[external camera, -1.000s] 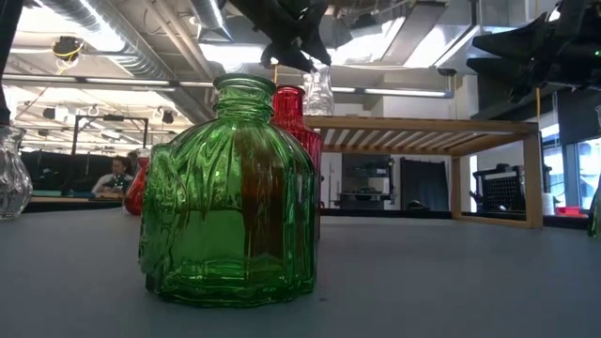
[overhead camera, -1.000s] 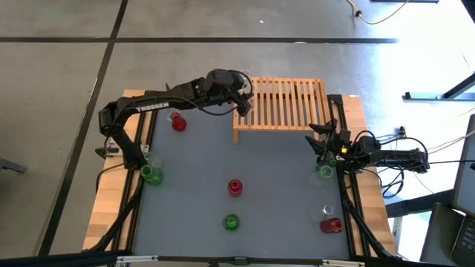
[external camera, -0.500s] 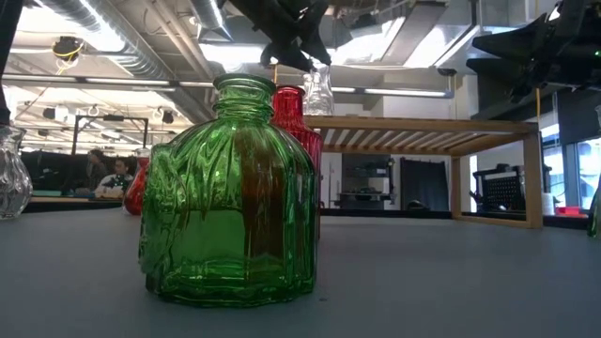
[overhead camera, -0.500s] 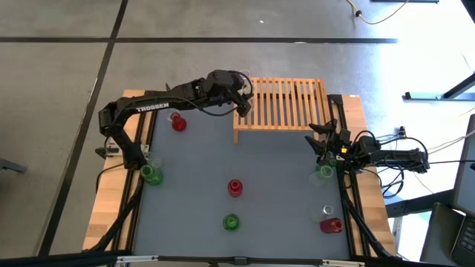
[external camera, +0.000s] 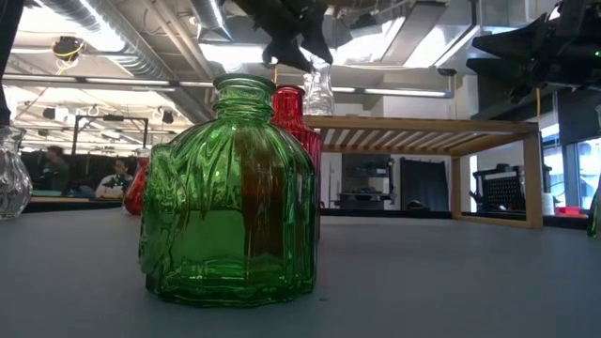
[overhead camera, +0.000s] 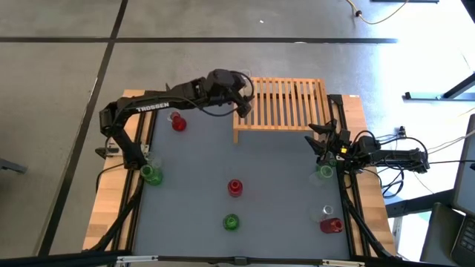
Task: Sort vases onto shelf
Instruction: Put the bottom center transparent vase onto the shelf, then put the middle left transparent vase onto the shelf
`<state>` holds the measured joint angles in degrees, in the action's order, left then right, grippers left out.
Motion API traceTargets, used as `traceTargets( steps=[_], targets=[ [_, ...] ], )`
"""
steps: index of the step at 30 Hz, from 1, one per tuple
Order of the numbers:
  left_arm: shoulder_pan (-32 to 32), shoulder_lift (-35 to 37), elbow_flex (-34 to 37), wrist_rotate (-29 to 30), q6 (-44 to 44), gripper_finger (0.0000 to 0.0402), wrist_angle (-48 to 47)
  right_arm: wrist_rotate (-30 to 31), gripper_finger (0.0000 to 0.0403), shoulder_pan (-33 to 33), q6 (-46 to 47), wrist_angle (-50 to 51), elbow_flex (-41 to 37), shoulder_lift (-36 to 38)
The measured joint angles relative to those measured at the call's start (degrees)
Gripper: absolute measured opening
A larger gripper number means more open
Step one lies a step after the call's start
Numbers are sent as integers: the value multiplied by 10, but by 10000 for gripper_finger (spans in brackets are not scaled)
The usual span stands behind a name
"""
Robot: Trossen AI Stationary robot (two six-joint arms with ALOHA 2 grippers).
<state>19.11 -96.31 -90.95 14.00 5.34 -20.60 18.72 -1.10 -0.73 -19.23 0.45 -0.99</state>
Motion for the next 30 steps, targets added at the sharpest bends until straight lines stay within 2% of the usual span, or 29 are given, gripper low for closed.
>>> traceTargets(
  steps=[8, 16, 22, 27, 30],
  targets=[
    [-28, 0, -90, 1, -30, 263, -39, 1, 250, 0, 0, 2, 0, 0],
    [-90, 1, -154, 20, -44, 263, -82, 1, 250, 0, 3, 2, 0, 0],
    [-171, 1, -145, 21, -44, 263, -105, -2, 250, 0, 4, 10, 0, 0],
    [-246, 0, -95, 52, -30, 263, -94, -4, 250, 0, 3, 30, 4, 0],
    [-280, 0, -47, 54, -9, 263, -51, -20, 250, 0, 9, 50, 18, 0]
  ],
)
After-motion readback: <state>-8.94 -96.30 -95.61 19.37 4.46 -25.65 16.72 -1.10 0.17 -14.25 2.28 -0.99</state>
